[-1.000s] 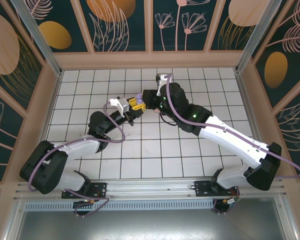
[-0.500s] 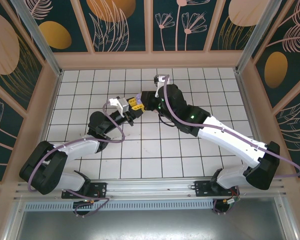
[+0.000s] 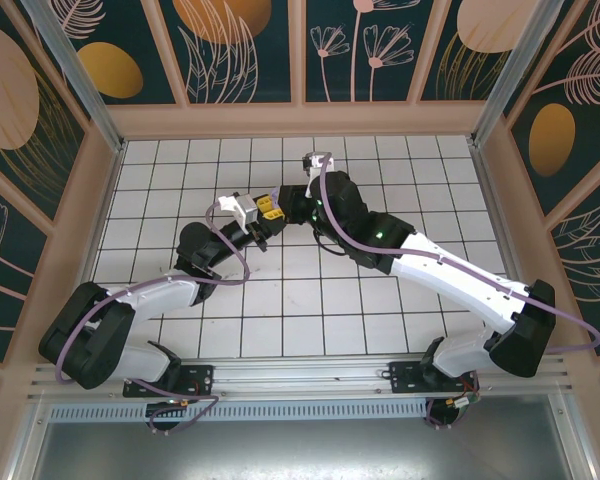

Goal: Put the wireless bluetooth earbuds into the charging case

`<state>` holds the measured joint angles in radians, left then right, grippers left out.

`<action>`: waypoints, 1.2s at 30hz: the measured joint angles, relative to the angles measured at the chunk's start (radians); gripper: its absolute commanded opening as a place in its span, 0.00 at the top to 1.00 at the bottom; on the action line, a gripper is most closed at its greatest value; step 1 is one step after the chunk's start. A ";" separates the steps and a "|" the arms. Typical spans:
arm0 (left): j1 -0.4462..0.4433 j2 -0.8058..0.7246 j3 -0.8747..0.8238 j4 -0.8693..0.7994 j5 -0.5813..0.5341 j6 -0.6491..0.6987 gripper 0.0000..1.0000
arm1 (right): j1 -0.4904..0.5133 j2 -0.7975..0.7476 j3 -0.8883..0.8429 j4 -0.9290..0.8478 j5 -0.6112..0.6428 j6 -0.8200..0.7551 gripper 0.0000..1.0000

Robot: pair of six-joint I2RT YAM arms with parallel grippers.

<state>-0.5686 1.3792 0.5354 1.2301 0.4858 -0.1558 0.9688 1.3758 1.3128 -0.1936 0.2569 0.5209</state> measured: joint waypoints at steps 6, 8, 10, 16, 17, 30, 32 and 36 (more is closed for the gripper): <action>0.000 0.000 0.000 0.001 0.005 0.000 1.00 | 0.000 -0.012 0.001 0.000 -0.004 0.000 0.84; 0.000 0.000 0.000 0.001 0.008 0.000 1.00 | 0.000 -0.024 0.001 0.001 -0.004 0.000 0.84; 0.000 0.000 0.000 0.002 0.011 0.000 1.00 | 0.000 -0.039 0.002 0.004 -0.004 0.000 0.84; 0.000 0.000 0.000 0.003 0.012 0.000 1.00 | -0.006 -0.049 0.011 0.013 -0.003 -0.011 0.84; 0.000 0.000 0.000 0.005 0.012 -0.002 1.00 | -0.008 -0.049 0.011 0.013 -0.003 -0.011 0.84; 0.000 -0.011 0.000 0.009 0.028 -0.007 1.00 | -0.014 -0.025 0.011 0.026 0.000 -0.018 0.85; 0.000 -0.011 0.000 0.011 0.030 -0.007 1.00 | -0.014 -0.021 0.011 0.026 -0.001 -0.018 0.85; 0.000 -0.011 0.000 0.011 0.030 -0.007 1.00 | -0.014 -0.019 0.002 0.033 -0.004 -0.018 0.85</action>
<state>-0.5686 1.3678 0.5354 1.2415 0.5156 -0.1631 0.9543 1.3571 1.3148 -0.1608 0.2527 0.5034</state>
